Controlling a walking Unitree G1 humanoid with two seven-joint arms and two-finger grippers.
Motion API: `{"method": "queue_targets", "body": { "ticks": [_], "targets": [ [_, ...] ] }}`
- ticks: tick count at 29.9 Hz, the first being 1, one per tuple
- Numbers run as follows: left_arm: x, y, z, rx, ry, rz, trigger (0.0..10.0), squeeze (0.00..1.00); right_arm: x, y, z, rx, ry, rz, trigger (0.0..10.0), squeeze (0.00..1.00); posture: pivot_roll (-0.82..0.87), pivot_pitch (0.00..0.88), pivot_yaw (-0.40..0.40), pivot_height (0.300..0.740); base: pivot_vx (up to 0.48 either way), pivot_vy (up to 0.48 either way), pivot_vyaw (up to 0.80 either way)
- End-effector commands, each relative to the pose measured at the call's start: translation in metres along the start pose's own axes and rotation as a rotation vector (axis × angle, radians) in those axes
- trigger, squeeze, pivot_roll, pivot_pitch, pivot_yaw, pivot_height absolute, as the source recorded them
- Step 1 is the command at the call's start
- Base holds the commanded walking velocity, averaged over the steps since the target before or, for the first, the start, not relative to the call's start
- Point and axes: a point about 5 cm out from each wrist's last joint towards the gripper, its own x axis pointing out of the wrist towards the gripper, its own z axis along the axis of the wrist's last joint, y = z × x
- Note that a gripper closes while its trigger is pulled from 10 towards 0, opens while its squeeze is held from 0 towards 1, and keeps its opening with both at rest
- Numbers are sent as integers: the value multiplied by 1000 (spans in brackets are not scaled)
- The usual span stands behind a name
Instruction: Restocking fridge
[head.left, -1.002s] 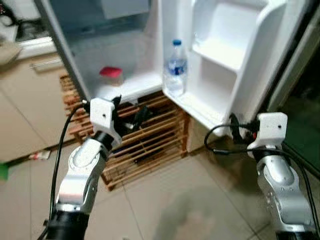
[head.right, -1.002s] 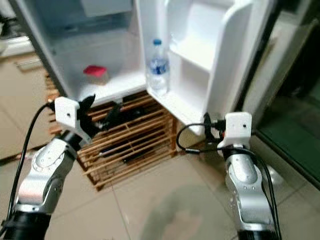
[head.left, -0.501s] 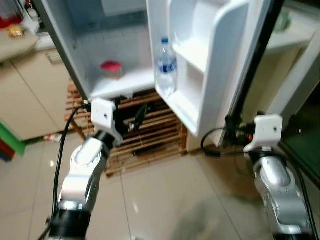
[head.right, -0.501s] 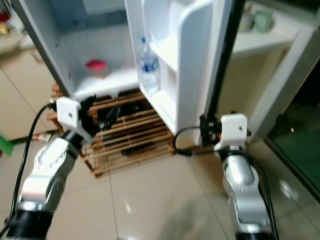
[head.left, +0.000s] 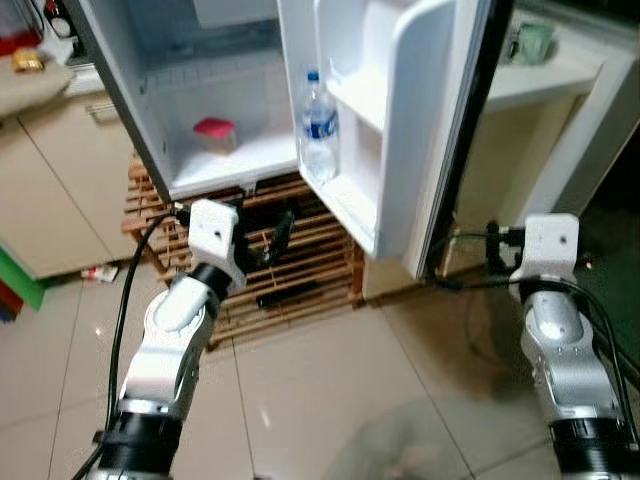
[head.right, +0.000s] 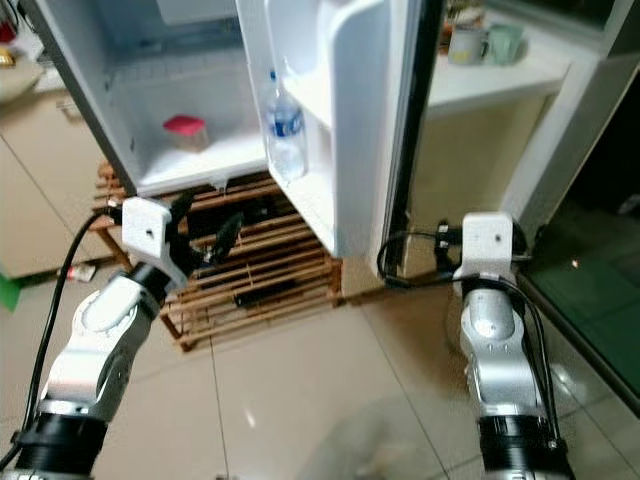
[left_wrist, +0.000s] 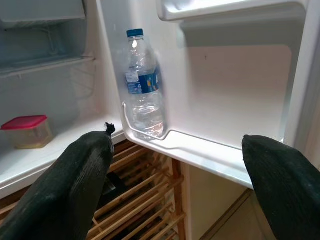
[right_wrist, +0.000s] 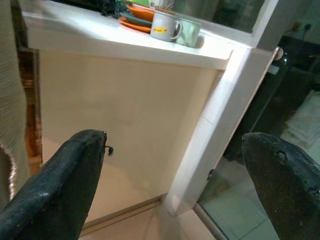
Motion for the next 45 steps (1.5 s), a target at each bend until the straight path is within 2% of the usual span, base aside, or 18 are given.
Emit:
{"method": "queue_targets", "body": {
  "ticks": [1, 8, 10, 20, 21, 23, 25, 27, 29, 34, 37, 38, 39, 41, 42, 43, 44, 45],
  "targets": [
    [4, -3, 1, 19, -1, -11, 10000, 0, 12, 2, 9, -11, -32, 5, 10000, 0, -140, 0, 73, 740, 0, 0, 0],
    [4, -5, -1, 28, 2, -14, 10000, 0, 30, 21, 27, 27, -88, 86, 10000, 0, -129, 0, 63, 740, 0, 0, 0],
    [4, -5, -2, 25, 4, -7, 10000, 0, 34, 40, 35, 65, -108, 166, 10000, 0, -123, 0, 60, 740, 0, 0, 0],
    [2, -10, -5, 21, 13, -13, 10000, 0, 29, 80, 63, 262, -160, 359, 10000, 0, -120, 0, 56, 740, 0, 0, 0],
    [0, -12, -8, 7, 34, -35, 10000, 0, 20, 92, 84, 320, -220, 469, 10000, 0, -126, 0, 57, 740, 0, 0, 0],
    [-6, -23, -24, -18, 150, -150, 10000, 0, 10, 100, 103, 367, -268, 550, 10000, 0, -129, 0, 59, 740, 0, 0, 0],
    [-10, -29, -31, -24, 202, -203, 10000, 0, 7, 102, 108, 374, -280, 567, 10000, 0, -130, 0, 59, 740, 0, 0, 0],
    [-24, -30, -60, -3, 416, -211, 10000, 0, 1, 105, 118, 386, -306, 592, 10000, 0, -140, 0, 67, 740, 0, 0, 0],
    [-38, -22, -84, -11, 597, -112, 10000, 0, -4, 107, 121, 368, -320, 596, 10000, 0, -142, 0, 68, 740, 0, 0, 0],
    [-46, -20, -92, -100, 675, -26, 10000, 0, -10, 109, 114, 354, -285, 609, 10000, 0, -142, 0, 66, 740, 0, 0, 0],
    [-47, -13, -96, -114, 711, 28, 10000, 0, -23, 122, 120, 411, -265, 664, 10000, 0, -149, 0, 67, 740, 0, 0, 0],
    [-49, -11, -98, -104, 738, 27, 10000, 0, -45, 141, 136, 437, -318, 796, 10000, 0, -148, 0, 69, 740, 0, 0, 0],
    [-47, -13, -98, -89, 732, 5, 10000, 0, -57, 149, 148, 413, -391, 877, 10000, 0, -147, 0, 70, 740, 0, 0, 0],
    [-43, -16, -95, -81, 705, -14, 10000, 0, -61, 152, 154, 392, -427, 904, 10000, 0, -147, 0, 71, 740, 0, 0, 0],
    [-30, -25, -78, -41, 577, -68, 10000, 0, -50, 142, 149, 420, -388, 824, 10000, 0, -141, 0, 76, 740, 0, 0, 0],
    [-30, -25, -78, -41, 577, -68, 10000, 0, -50, 142, 149, 420, -388, 824, 10000, 0, -141, 0, 76, 740, 0, 0, 0],
    [-11, -33, -45, 45, 377, -118, 10000, 0, -32, 122, 130, 447, -293, 667, 10000, 0, -133, 0, 92, 740, 0, 0, 0],
    [-11, -33, -45, 45, 377, -118, 10000, 0, -32, 122, 130, 447, -293, 667, 10000, 0, -133, 0, 92, 740, 0, 0, 0]
  ]
}}
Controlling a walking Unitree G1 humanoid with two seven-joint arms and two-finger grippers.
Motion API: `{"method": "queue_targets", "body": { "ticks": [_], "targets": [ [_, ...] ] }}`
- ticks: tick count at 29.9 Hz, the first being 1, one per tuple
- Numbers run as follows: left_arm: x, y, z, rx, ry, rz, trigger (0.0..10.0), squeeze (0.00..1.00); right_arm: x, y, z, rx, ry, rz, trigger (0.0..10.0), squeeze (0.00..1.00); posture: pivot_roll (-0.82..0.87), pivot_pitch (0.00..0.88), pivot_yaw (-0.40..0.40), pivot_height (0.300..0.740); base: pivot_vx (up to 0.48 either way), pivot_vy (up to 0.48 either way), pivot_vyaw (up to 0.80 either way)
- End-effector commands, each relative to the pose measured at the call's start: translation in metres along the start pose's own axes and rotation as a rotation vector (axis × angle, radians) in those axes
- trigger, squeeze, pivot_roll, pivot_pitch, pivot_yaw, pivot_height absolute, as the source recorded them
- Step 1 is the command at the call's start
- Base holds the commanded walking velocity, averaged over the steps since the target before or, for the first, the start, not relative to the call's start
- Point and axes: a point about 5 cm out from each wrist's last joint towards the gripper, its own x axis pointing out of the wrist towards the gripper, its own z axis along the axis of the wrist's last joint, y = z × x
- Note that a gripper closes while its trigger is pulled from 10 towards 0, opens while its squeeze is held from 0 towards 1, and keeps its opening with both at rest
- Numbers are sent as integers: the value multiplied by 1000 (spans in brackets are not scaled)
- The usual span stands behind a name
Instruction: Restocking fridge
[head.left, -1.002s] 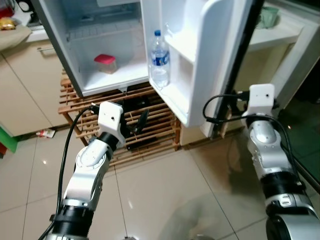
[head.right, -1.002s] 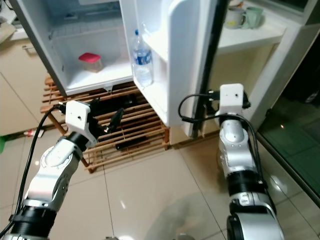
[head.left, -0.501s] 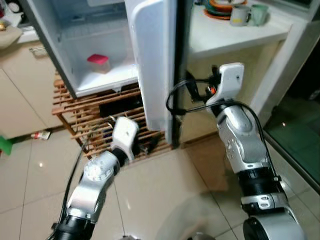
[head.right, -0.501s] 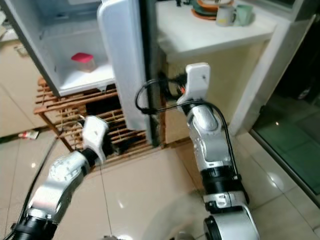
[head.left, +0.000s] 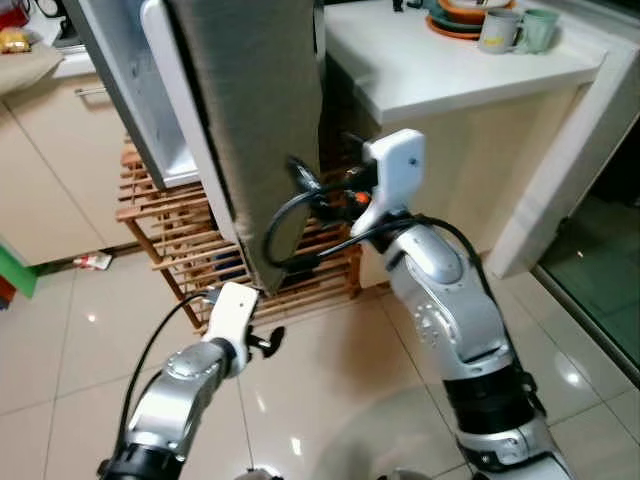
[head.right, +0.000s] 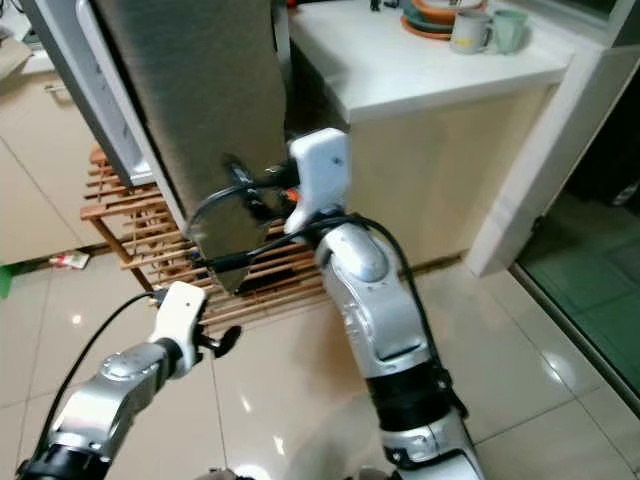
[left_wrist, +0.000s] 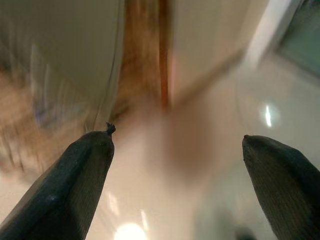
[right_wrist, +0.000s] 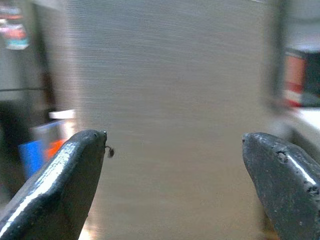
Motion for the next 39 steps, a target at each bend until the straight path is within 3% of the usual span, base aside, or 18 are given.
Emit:
{"method": "queue_targets", "body": {
  "ticks": [1, 3, 5, 6, 9, 12, 15, 17, 25, 32, 39],
  "targets": [
    [0, -2, 46, 107, -211, -15, 10000, 0, -12, -33, -13, 9, 72, -176, 10000, 0, -133, 0, 107, 740, 0, 0, 0],
    [-1, -11, 83, 109, -386, -68, 10000, 0, -30, -54, -26, 1, 130, -298, 10000, 0, -154, 0, 148, 740, 0, 0, 0],
    [-1, -12, 90, 121, -423, -77, 10000, 0, -35, -57, -28, -1, 137, -318, 10000, 0, -154, 0, 148, 740, 0, 0, 0],
    [0, -15, 108, 181, -502, -97, 10000, 0, -45, -61, -33, 6, 146, -370, 10000, 0, -173, 0, 162, 740, 266, 401, 0],
    [2, -14, 120, 170, -550, -110, 10000, 0, -51, -59, -38, 15, 151, -388, 10000, 0, -182, 0, 162, 740, 276, 394, 0],
    [6, -10, 123, 136, -552, -89, 10000, 0, -55, -57, -44, 8, 179, -390, 10000, 0, -187, 0, 160, 740, 282, 389, 0],
    [11, 0, 131, 19, -555, -26, 10000, 0, -57, -58, -47, 6, 199, -387, 10000, 0, -174, 0, 144, 740, 276, 395, 0],
    [12, 1, 133, 1, -557, -22, 10000, 0, -57, -59, -47, 7, 201, -388, 10000, 0, -172, 0, 137, 740, 266, 401, 0],
    [17, 19, 125, -39, -521, 96, 10000, 0, -42, -54, -45, -35, 200, -296, 10000, 0, -141, 0, 77, 740, 31, 439, 0],
    [13, 26, 120, -48, -511, 122, 10000, 0, -44, -48, -51, -9, 217, -283, 10000, 0, -136, 0, 80, 740, 247, 412, 0],
    [17, 34, 122, -56, -509, 169, 10000, 0, -45, -52, -51, -11, 214, -293, 10000, 0, -149, 0, 87, 740, 246, 412, 0]
  ]
}}
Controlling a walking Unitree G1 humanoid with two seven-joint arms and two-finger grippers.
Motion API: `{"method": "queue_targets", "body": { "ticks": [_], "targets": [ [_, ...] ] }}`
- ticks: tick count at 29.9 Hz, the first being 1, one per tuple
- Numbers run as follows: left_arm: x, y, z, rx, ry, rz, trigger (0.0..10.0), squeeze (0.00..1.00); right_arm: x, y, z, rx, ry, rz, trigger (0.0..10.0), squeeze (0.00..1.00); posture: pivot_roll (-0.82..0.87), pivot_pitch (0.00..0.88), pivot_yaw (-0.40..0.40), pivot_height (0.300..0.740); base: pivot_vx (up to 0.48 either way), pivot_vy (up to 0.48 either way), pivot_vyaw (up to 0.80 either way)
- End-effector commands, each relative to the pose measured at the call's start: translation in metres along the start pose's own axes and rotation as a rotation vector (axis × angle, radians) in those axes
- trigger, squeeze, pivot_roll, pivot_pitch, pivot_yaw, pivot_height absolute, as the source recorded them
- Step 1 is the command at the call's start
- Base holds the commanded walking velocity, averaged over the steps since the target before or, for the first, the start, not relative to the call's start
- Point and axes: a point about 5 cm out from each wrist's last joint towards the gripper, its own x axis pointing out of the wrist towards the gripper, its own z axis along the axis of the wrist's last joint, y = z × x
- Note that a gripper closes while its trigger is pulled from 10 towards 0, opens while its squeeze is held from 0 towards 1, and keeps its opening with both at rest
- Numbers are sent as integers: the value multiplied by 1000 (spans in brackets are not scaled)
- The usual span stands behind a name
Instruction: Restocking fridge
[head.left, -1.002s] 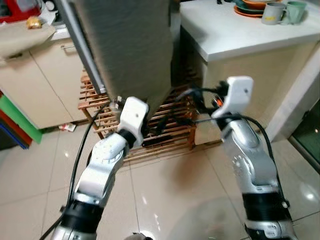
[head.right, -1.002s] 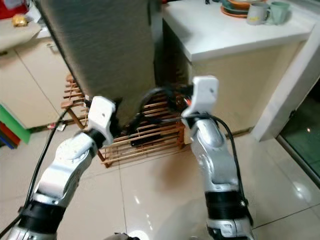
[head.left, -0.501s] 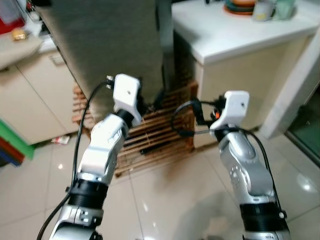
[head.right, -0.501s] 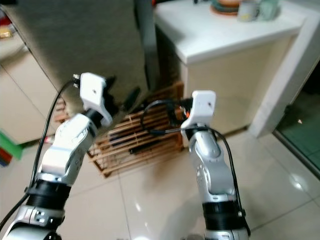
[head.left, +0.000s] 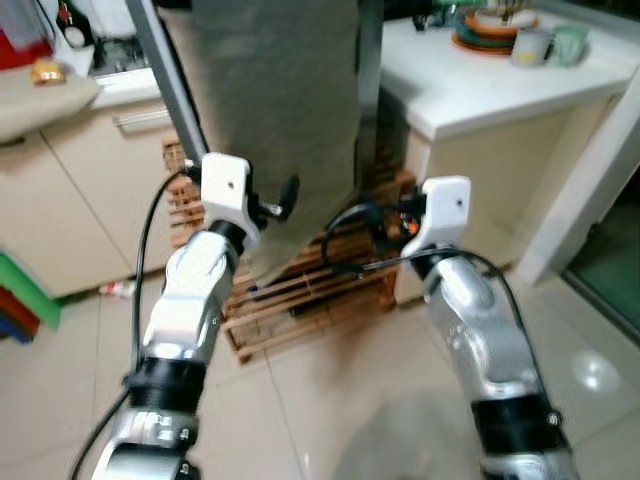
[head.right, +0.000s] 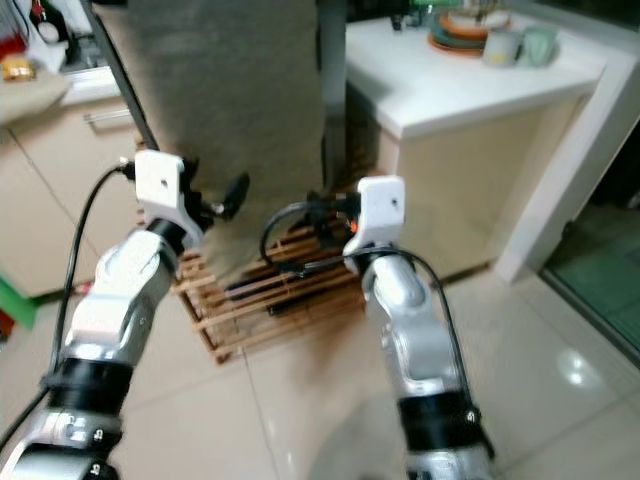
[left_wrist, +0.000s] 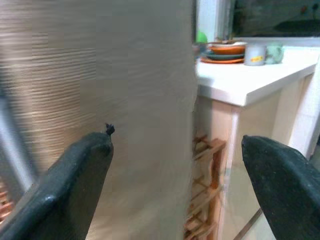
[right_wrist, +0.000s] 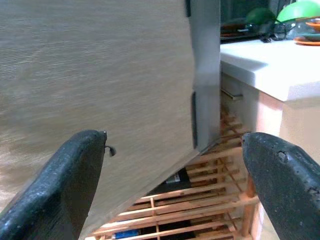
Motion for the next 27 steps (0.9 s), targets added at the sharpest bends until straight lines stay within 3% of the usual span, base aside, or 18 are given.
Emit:
{"method": "queue_targets", "body": {
  "ticks": [1, 2, 6, 10, 27],
  "targets": [
    [2, 12, 5, 47, -15, 73, 10000, 0, 3, 9, 4, 8, -22, 27, 10000, 0, -152, 0, 89, 740, 0, 0, 681],
    [5, 11, 3, 79, 8, 89, 10000, 0, 3, 7, 3, 0, -17, 19, 10000, 0, -149, 0, 89, 740, 0, 0, 656],
    [4, 6, 4, 68, -18, 60, 10000, 0, 4, 4, 1, -11, -11, -8, 10000, 0, -145, 0, 86, 740, 0, 0, 533],
    [-1, 0, 6, 76, -41, 5, 10000, 0, 7, 7, 3, -19, -26, 5, 10000, 0, -132, 0, 82, 740, 480, 0, 0],
    [-3, 4, 10, 61, -75, 1, 10000, 0, 15, 14, 1, -5, -29, 37, 10000, 0, -109, 0, 71, 740, 480, 0, 0]
  ]
}}
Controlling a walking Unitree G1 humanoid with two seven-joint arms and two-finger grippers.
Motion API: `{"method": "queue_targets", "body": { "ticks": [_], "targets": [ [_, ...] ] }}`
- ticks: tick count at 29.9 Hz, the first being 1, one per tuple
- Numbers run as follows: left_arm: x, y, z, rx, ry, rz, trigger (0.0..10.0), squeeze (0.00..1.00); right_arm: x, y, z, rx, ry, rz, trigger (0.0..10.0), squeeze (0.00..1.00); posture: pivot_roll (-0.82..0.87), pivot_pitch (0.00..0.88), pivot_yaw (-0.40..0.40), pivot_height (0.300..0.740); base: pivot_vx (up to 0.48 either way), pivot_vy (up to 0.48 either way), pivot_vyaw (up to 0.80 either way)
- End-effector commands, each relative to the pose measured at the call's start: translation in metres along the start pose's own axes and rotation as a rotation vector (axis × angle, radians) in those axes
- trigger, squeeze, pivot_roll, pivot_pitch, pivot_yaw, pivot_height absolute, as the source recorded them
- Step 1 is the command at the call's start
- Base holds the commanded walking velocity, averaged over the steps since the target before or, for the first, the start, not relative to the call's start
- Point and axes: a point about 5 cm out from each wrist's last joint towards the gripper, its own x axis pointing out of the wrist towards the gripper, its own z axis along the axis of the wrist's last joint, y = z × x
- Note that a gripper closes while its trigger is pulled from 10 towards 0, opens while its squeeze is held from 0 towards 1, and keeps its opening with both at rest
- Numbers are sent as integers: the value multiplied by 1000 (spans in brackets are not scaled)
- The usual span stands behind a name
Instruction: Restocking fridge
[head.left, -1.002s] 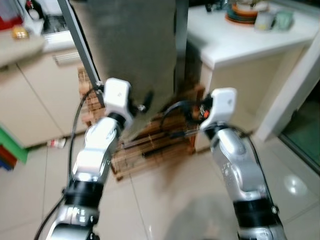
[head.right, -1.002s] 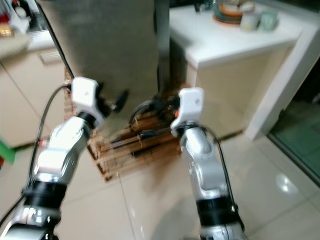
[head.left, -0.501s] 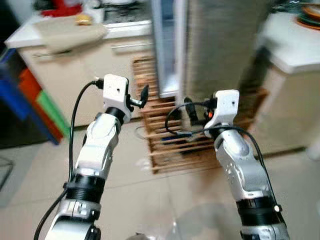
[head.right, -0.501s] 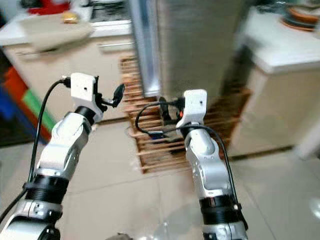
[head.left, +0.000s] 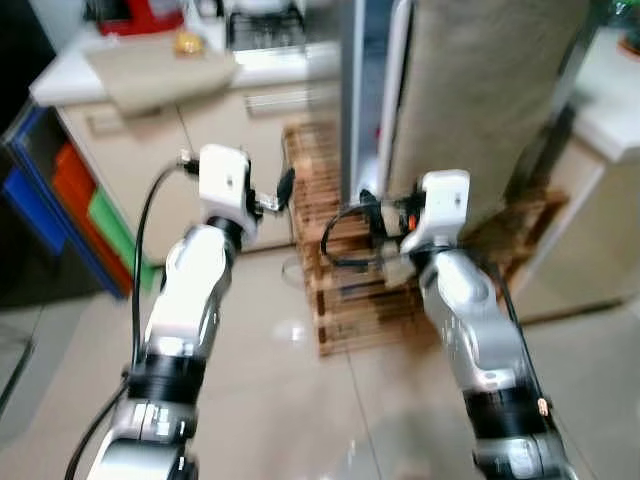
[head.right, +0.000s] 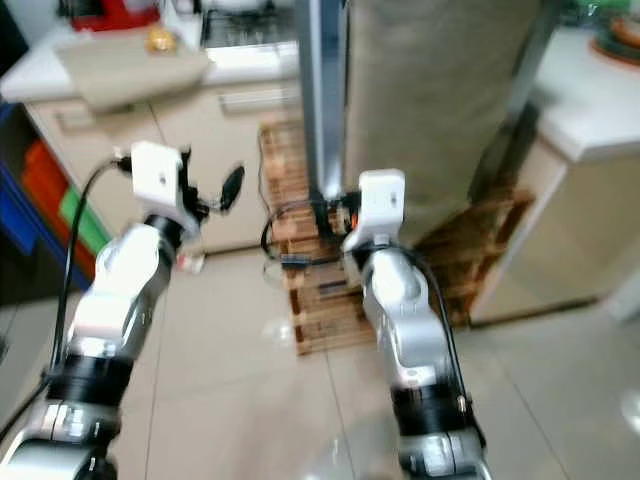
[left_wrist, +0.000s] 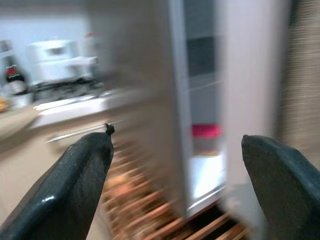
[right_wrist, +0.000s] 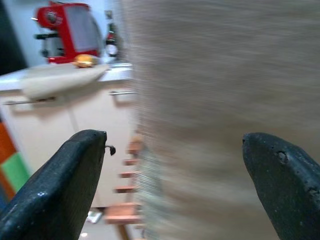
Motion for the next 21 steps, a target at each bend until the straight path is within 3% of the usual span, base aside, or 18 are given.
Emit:
{"method": "queue_targets", "body": {
  "ticks": [1, 10, 15, 19, 21],
  "targets": [
    [0, -3, 0, -11, 6, -27, 10000, 0, 1, -1, -1, -3, 3, -2, 10000, 0, -109, 0, 71, 740, 480, 0, 0],
    [1, -6, 3, -18, -22, -39, 10000, 0, 8, 8, 0, -36, -6, 35, 10000, 0, -110, 0, 72, 740, 480, 0, 0],
    [1, -6, -3, 16, 19, -11, 10000, 0, 7, 6, -1, -20, -14, 24, 10000, 0, -111, 0, 74, 740, 0, 0, 0],
    [1, -7, -8, -62, 52, -35, 10000, 0, 5, 1, 2, -44, -41, 2, 10000, 0, -143, 0, 89, 740, 0, 0, 0],
    [2, -13, -10, -51, 49, -69, 10000, 0, 3, -7, 3, -59, -40, -26, 10000, 0, -154, 0, 92, 740, 0, 480, -200]
  ]
}}
